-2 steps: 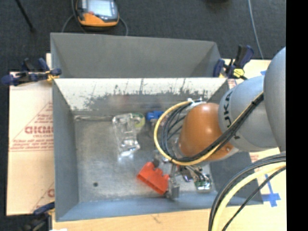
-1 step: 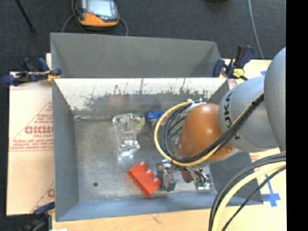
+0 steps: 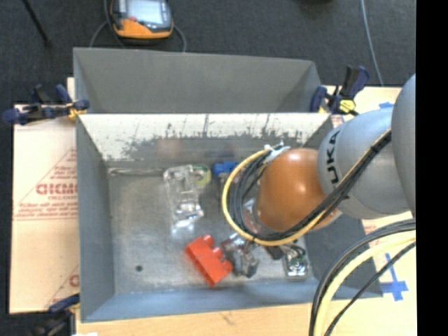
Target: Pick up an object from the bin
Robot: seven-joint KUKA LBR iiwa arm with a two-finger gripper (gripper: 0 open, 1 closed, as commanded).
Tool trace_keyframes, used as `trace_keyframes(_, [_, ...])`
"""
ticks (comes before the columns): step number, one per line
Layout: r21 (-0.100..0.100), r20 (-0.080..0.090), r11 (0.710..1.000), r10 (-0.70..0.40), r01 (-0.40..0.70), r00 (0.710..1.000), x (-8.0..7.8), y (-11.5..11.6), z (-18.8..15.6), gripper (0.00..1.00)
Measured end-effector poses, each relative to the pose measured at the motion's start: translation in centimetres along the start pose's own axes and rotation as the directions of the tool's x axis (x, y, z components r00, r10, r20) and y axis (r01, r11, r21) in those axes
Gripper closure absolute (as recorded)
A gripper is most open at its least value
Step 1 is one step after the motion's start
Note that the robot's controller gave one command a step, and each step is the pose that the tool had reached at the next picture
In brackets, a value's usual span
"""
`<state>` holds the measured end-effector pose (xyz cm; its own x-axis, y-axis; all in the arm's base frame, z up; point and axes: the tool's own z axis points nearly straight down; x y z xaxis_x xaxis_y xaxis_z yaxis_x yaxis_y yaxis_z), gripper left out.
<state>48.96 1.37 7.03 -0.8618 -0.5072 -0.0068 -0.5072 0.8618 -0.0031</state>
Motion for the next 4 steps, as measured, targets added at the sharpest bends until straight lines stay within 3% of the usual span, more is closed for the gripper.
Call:
trace_keyframes(1, [-0.001, 0.001, 0.979, 0.202, -0.202, 0.979, -1.5, 0.5, 0.0, 1.0])
trace_keyframes(2, [0.002, 0.001, 0.929, 0.37, -0.37, 0.929, 0.3, -4.1, -1.8, 1.0])
trace_keyframes(3, [0.001, 0.004, 0.991, 0.135, -0.135, 0.991, -9.7, -3.4, -9.7, 1.0])
trace_keyframes(4, [0.0, -0.008, 0.923, 0.384, -0.384, 0.923, -2.0, 0.4, -7.8, 1.0])
